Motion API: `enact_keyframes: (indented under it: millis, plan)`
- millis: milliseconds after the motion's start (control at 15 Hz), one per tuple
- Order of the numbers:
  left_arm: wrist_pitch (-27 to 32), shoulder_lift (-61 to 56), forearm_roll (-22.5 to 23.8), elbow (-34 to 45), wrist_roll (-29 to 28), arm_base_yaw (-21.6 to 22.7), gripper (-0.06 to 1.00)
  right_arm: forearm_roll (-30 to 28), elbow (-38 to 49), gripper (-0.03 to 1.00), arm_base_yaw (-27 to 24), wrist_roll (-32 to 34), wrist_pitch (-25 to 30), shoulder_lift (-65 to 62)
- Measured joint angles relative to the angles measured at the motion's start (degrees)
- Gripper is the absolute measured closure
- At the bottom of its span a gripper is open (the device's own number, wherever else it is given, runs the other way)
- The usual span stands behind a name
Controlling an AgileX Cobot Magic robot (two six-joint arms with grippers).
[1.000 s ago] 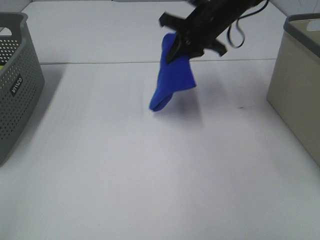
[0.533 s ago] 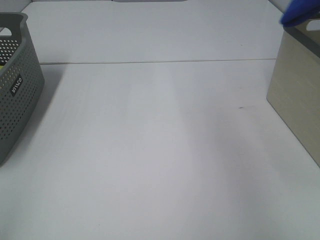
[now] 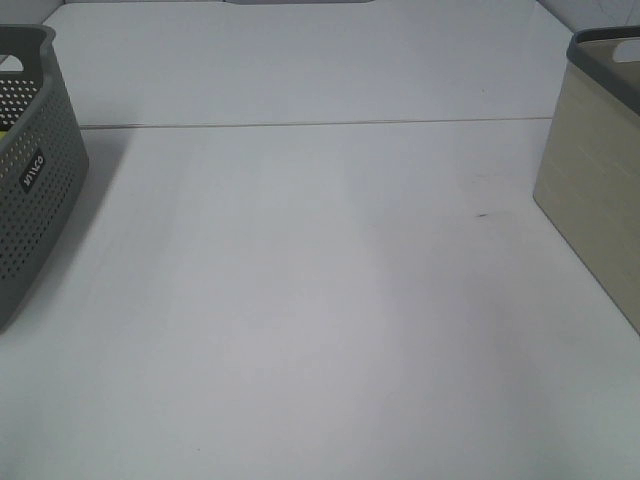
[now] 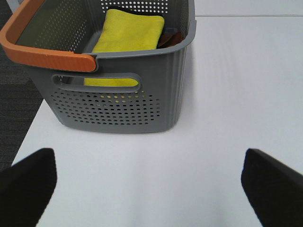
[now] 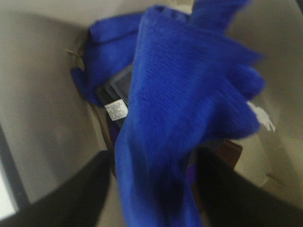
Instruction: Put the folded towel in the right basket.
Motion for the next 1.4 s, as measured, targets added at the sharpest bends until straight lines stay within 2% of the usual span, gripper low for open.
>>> enact_keyframes:
  millis: [67,133,200,400,667,867,933,1133,1400]
  plan:
    - [0.0,0.0,0.0,0.0,0.0,0.0,-0.04,-1.0,1.3,0.19,0.0,0.6,0.1,0.8]
    - [0.0,0.0,0.0,0.0,0.0,0.0,-0.04,-1.8,1.9,0.08,0.0,0.8,0.1,1.4]
    - [0.0,0.0,0.0,0.0,0.0,0.0,-0.04,-2.1,1.9,0.03,0.0,1.3,-0.1,1.4]
    - [0.0,0.0,0.0,0.0,0.0,0.0,-0.04,-2.1,1.7,-0.01,1.9,2.3,-0.1,1.3]
    - [0.0,0.0,0.0,0.0,0.0,0.0,-0.04,-1.7,1.7,-0.01,12.3,6.0,-0.1,-1.5]
    - [0.0,0.0,0.0,0.0,0.0,0.0,-0.04,-0.7,2.9,-0.01,13.3,7.7,-0.3,-7.8]
    - [0.0,0.0,0.0,0.0,0.0,0.0,-0.04,-0.9,5.7,-0.01,13.3,8.1,-0.3,-11.7]
    - [0.0,0.0,0.0,0.0,0.0,0.0,-0.04,-2.2,21.5,-0.01,13.3,7.5,-0.8,-29.3]
    - [0.0,0.0,0.0,0.0,0.0,0.0,-0.04,-2.4,42.2,-0.01,13.3,4.8,-5.2,-58.3]
